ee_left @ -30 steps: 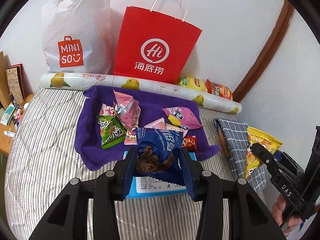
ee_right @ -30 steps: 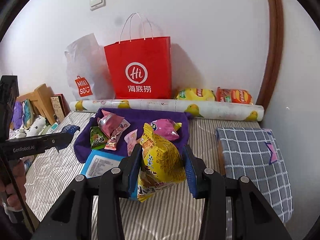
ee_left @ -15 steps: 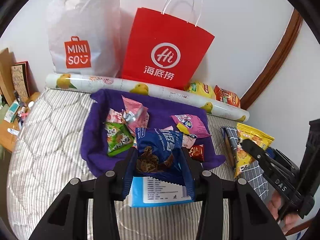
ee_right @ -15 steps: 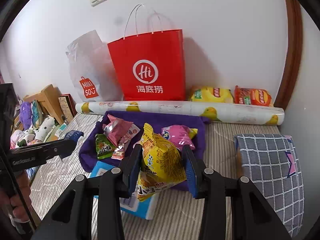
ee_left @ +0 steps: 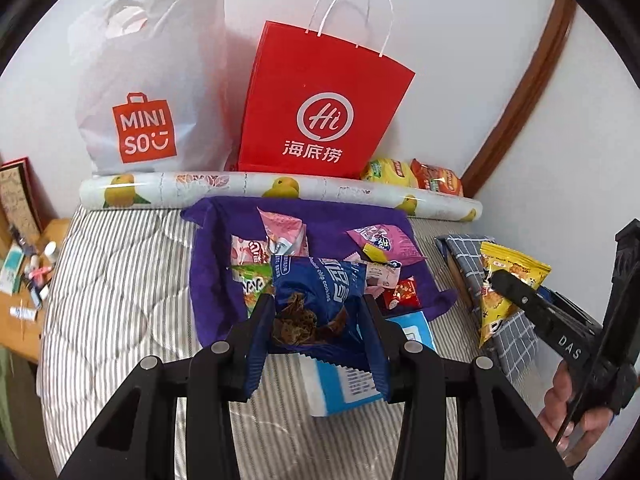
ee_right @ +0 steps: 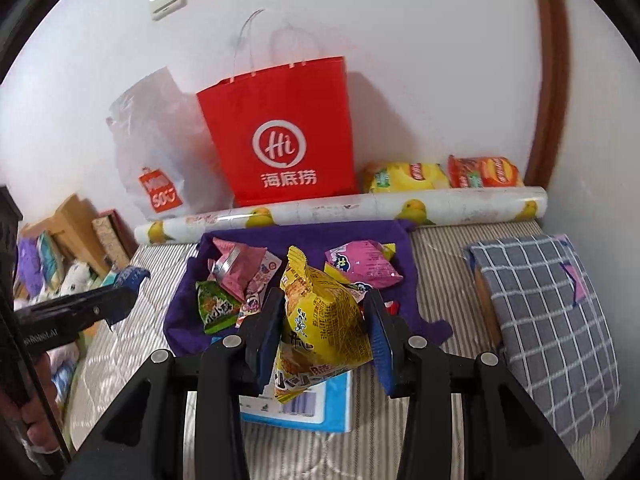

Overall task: Organize snacks
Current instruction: 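Carry both bags over the purple towel and lower them onto it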

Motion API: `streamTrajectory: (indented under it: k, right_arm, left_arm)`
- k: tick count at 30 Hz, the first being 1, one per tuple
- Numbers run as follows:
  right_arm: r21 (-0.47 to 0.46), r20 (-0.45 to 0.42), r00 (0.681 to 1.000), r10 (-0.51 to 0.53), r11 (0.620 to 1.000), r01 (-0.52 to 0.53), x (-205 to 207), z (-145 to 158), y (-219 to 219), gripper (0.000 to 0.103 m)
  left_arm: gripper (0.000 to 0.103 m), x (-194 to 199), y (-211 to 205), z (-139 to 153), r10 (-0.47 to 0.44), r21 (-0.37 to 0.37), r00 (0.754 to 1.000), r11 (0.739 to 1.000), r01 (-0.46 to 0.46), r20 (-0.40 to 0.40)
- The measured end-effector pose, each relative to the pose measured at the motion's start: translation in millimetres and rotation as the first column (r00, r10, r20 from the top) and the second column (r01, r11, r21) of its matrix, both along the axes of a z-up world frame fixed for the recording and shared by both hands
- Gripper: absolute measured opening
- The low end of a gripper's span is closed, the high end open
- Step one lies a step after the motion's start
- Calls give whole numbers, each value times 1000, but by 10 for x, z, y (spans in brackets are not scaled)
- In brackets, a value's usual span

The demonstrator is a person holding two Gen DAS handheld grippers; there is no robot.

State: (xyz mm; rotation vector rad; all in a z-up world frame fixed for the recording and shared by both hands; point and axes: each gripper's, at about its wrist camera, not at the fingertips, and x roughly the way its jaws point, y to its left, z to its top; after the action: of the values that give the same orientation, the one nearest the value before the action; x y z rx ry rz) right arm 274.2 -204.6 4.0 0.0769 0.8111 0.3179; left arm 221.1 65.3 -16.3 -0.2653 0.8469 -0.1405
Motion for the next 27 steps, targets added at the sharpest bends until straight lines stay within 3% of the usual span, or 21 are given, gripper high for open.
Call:
streamTrajectory:
  k: [7, 13, 27]
  right_arm:
    - [-2, -16, 996, -87, 996, 87, 10, 19, 79, 40]
    - [-4, -23, 995, -96, 995, 96, 171, -85, 127, 40]
    - [-39, -104, 994, 36, 998, -40, 954, -791, 132, 40]
  left_arm:
    - [41, 112, 188, -50, -80, -39, 997, 996, 80, 6]
    - [41, 357, 101, -157, -116, -65, 993, 991, 115, -8]
    - [41, 1059, -383, -508, -104, -96, 992, 991, 98, -65]
